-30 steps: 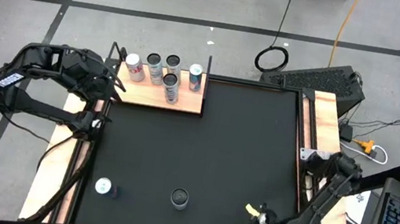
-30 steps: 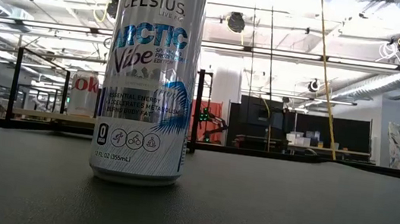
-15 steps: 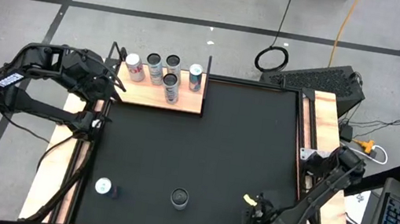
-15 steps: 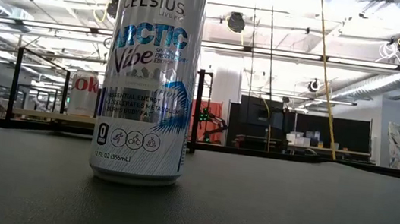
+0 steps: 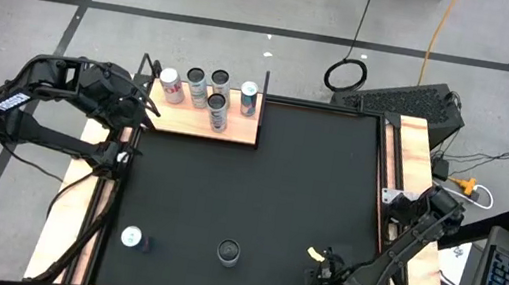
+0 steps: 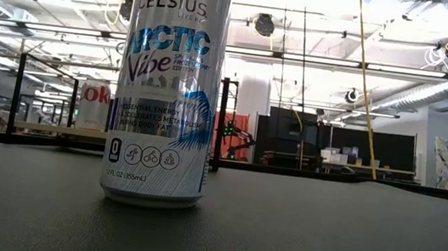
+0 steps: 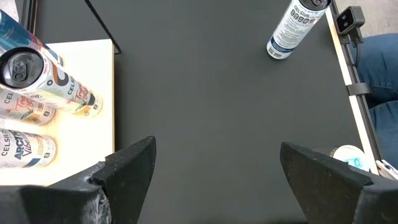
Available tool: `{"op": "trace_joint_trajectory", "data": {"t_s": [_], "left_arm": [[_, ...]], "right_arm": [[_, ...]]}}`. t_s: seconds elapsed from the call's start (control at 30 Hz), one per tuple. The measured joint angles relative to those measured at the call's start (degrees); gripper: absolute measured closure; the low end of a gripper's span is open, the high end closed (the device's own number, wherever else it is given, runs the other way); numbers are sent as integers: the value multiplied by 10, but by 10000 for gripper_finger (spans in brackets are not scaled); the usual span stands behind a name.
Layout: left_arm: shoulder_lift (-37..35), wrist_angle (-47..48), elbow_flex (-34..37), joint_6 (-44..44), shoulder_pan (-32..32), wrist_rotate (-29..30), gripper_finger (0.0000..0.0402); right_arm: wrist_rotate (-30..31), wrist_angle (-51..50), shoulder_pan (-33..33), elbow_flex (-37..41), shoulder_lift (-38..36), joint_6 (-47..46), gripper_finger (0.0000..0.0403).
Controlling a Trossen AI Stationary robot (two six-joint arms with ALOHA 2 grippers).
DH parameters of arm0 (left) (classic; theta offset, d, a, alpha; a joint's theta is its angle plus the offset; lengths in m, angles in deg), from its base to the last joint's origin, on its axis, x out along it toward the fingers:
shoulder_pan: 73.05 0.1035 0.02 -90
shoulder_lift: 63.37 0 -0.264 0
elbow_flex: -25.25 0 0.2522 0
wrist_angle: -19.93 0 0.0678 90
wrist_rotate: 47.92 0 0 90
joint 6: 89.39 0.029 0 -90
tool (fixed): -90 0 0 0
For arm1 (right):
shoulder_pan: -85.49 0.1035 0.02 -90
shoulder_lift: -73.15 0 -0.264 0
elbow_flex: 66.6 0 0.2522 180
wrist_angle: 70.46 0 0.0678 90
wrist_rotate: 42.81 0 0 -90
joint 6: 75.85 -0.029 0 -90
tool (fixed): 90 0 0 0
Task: Place canned beverage on shelf
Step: Put the red silver soda can on the shelf aligned with the red silver soda can
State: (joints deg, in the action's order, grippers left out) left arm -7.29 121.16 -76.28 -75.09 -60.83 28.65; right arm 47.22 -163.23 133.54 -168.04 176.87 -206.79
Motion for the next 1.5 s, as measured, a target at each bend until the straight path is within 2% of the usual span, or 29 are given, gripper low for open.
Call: {"op": "trace_joint_trajectory", "data": {"t_s": [0.17, 0.43, 0.57, 0.73, 0.9, 1.17, 1.5], "left_arm": [[0, 0, 0, 0, 0, 0, 56], [0, 0, 0, 0, 0, 0, 56], [0, 0, 0, 0, 0, 0, 56], [0, 0, 0, 0, 0, 0, 56], [0, 0, 0, 0, 0, 0, 56], [0, -16, 0, 1, 0, 0, 56], [1, -15, 0, 1, 0, 0, 56]], "right_arm": [[-61, 2, -1, 0, 13, -2, 41], [-48, -3, -3, 0, 18, 5, 46], [-48, -3, -5, 0, 18, 3, 76], [-49, 6, -13, 0, 17, 13, 140], [-51, 10, -34, 0, 17, 41, 142], [-42, -4, -115, 0, 17, 197, 142], [35, 3, -255, 0, 17, 436, 142]]}}
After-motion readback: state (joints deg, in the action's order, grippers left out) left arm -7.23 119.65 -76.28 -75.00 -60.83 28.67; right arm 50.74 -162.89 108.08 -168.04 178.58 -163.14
